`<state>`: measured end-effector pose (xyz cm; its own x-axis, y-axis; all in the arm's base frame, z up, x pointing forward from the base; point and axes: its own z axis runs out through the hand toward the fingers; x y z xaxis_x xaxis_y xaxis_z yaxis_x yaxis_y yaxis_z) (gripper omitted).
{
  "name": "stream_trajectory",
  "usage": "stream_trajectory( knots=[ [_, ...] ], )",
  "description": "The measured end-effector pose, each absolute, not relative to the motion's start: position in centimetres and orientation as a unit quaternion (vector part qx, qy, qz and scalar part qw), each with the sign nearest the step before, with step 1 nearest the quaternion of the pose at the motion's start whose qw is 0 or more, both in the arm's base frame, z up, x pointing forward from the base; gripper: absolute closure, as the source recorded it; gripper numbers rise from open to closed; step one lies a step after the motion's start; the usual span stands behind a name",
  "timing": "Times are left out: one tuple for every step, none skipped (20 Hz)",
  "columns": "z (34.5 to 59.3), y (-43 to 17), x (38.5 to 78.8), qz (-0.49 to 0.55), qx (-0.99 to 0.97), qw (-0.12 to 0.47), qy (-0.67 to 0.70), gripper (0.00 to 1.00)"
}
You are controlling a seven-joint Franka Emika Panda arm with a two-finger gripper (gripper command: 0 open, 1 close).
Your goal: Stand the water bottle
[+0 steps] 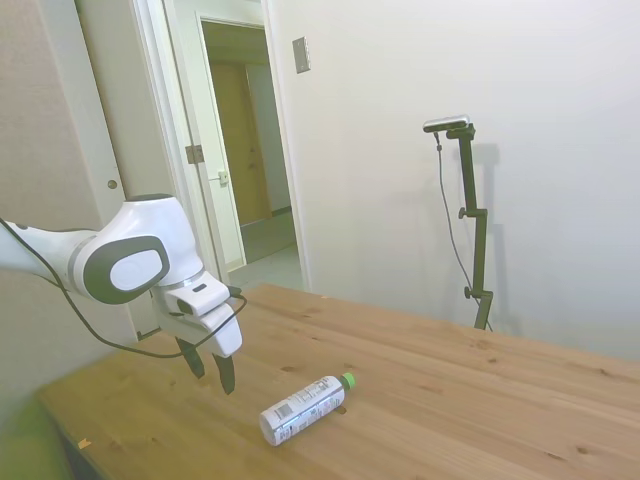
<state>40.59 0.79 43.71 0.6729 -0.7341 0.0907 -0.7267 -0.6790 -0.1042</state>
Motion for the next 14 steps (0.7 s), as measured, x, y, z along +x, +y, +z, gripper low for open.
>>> stream_trajectory(
  knots=[
    [43.6, 0.8, 40.6, -0.061, -0.914, 0.029, 0.4, 0.0],
    [43.2, 0.8, 40.7, -0.058, -0.914, 0.027, 0.4, 0.0],
    [43.2, 0.7, 40.9, -0.062, -0.913, 0.027, 0.401, 0.0],
    [43.5, 0.4, 41.3, -0.072, -0.911, 0.028, 0.405, 0.0],
    [44.0, -0.2, 42.0, -0.084, -0.908, 0.028, 0.409, 0.0],
    [44.5, -0.9, 42.7, -0.094, -0.905, 0.027, 0.414, 0.0],
    [45.1, -1.6, 43.5, -0.101, -0.901, 0.028, 0.42, 0.0],
    [45.8, -2.4, 44.3, -0.109, -0.898, 0.027, 0.426, 0.0],
    [46.4, -3.3, 45.3, -0.116, -0.894, 0.026, 0.433, 0.0],
    [46.9, -4.1, 46.2, -0.123, -0.89, 0.026, 0.439, 0.0],
    [47.3, -5.0, 47.1, -0.129, -0.885, 0.025, 0.447, 0.0],
    [47.5, -5.9, 47.8, -0.136, -0.881, 0.023, 0.453, 0.0],
    [47.6, -6.7, 48.5, -0.142, -0.877, 0.02, 0.459, 0.0],
    [47.6, -7.4, 49.1, -0.147, -0.873, 0.02, 0.465, 0.0]
  ],
)
